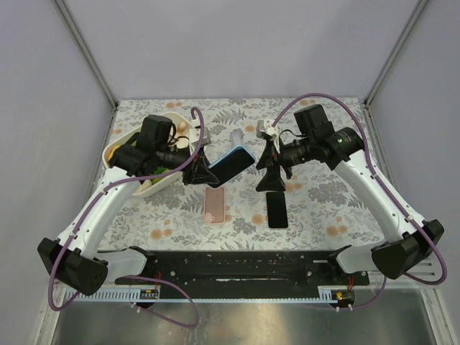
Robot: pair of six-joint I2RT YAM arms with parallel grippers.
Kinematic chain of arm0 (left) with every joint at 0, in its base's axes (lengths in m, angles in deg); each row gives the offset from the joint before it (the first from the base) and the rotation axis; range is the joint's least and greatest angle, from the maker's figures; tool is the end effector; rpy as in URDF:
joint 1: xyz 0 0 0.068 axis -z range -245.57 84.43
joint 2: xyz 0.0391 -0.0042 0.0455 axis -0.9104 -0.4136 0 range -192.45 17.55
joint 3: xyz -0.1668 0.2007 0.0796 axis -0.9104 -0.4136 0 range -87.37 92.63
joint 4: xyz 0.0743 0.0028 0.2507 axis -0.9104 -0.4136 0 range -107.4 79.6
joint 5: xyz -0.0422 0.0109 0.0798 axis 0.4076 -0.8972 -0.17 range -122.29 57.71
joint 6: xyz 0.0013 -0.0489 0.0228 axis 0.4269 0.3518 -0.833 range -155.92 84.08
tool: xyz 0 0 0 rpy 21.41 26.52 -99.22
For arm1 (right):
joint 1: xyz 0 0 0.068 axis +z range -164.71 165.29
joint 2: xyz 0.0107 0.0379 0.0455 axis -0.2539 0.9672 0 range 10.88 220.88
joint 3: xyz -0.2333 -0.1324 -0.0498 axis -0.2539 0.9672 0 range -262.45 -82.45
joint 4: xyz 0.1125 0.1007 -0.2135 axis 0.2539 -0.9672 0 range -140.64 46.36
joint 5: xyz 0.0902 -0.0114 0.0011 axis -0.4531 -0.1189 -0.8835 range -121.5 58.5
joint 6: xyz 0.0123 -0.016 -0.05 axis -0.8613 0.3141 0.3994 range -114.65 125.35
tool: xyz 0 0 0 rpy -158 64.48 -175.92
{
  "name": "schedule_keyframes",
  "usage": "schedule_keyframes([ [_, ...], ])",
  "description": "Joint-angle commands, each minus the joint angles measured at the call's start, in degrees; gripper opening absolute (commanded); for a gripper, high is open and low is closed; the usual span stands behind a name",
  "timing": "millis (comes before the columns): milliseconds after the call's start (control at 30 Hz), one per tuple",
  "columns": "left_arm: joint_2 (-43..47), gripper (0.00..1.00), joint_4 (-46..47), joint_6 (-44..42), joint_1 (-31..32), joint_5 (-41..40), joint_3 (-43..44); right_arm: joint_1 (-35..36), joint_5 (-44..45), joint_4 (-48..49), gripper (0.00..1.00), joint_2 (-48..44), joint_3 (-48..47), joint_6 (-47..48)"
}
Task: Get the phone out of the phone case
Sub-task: Remove the phone case from the phone.
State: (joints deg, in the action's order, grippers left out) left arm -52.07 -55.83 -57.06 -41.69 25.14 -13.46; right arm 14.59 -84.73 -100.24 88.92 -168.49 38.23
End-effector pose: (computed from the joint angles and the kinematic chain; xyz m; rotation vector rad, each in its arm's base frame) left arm 0.2055 -0.1239 0.3779 1.2661 1.7120 -1.1540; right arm 0.2151 0.1534 0.3938 -1.4850 1.6602 1.0702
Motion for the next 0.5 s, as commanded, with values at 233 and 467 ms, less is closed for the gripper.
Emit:
schedule_keyframes([
  [233,2.0,0.0,0.7,-2.0,-0.3,8.9,1.4,0.5,-1.4,7.6,0.79,1.5,-2.1,-2.3],
  [467,2.4,0.0,0.6,-2.6,-0.3,9.1,0.2,0.5,-6.3,9.6,0.74,2.6,-2.7,-5.2],
])
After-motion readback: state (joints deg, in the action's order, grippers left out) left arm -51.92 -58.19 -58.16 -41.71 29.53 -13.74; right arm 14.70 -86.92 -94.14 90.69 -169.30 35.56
